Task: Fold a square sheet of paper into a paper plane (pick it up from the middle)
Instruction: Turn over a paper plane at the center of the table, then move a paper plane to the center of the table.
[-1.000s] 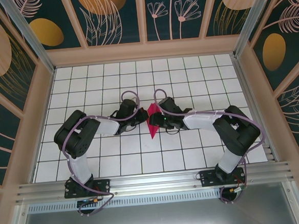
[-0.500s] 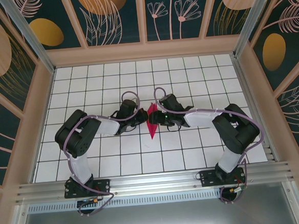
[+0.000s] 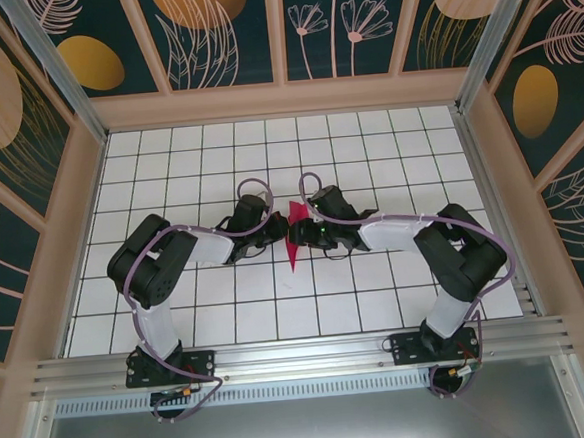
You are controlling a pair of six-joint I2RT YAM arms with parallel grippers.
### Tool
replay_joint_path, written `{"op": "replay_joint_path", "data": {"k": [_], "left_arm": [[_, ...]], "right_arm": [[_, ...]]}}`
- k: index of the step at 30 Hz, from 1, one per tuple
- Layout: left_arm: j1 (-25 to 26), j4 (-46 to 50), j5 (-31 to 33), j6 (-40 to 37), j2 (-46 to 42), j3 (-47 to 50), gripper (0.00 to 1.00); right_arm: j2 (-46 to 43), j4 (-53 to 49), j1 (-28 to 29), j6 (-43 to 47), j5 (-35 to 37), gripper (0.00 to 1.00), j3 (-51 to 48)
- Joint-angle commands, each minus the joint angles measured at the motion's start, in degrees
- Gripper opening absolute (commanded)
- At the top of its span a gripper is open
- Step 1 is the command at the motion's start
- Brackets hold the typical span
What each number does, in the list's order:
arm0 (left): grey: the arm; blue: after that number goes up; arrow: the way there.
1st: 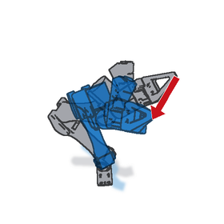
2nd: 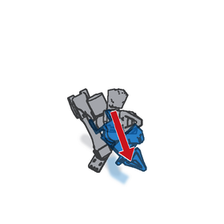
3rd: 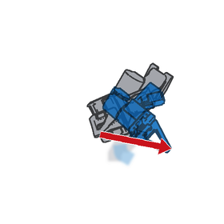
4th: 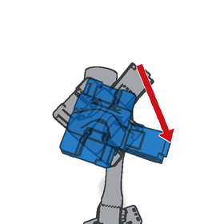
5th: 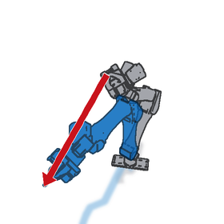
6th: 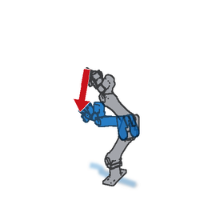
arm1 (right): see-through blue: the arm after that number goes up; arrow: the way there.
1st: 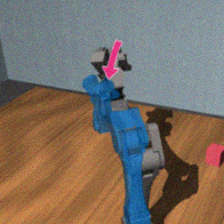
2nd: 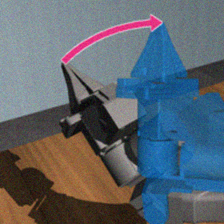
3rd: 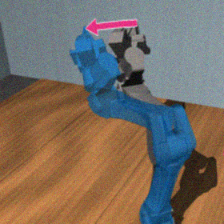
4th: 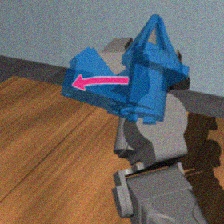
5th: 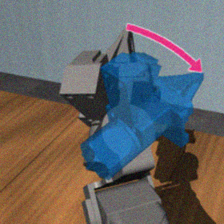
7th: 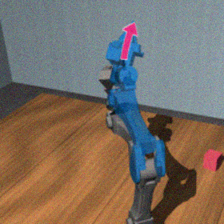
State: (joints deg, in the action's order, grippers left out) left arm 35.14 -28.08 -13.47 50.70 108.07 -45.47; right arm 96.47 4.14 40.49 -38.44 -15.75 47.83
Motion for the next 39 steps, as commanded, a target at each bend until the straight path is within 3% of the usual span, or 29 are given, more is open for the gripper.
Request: {"op": "replay_joint_path", "data": {"k": [1,6,14,22,39], "left_arm": [[-0.3,-0.1,0.1,-0.2,0.2,0.1,0.00],[-0.4,0.0,0.0,-0.1,-0.3,0.1,0.00],[-0.3,0.1,-0.2,-0.2,-0.2,0.0,0.00],[-0.3,0.1,-0.4,-0.2,0.0,-0.1,0.00],[-0.4,-0.5,-0.8,0.3,-0.2,0.2,0.00]], "right_arm": [[-4.8,-0.8,0.4,-0.7,3.1,0.52,-0.4],[-7.0,-1.2,1.1,-0.4,4.3,0.54,-0.2],[-3.1,-3.9,1.9,-1.6,8.2,0.54,1.4],[-0.6,-4.1,2.0,-1.1,7.3,0.54,2.5],[2.7,-3.7,3.9,-7.5,6.7,0.40,2.8]]}}
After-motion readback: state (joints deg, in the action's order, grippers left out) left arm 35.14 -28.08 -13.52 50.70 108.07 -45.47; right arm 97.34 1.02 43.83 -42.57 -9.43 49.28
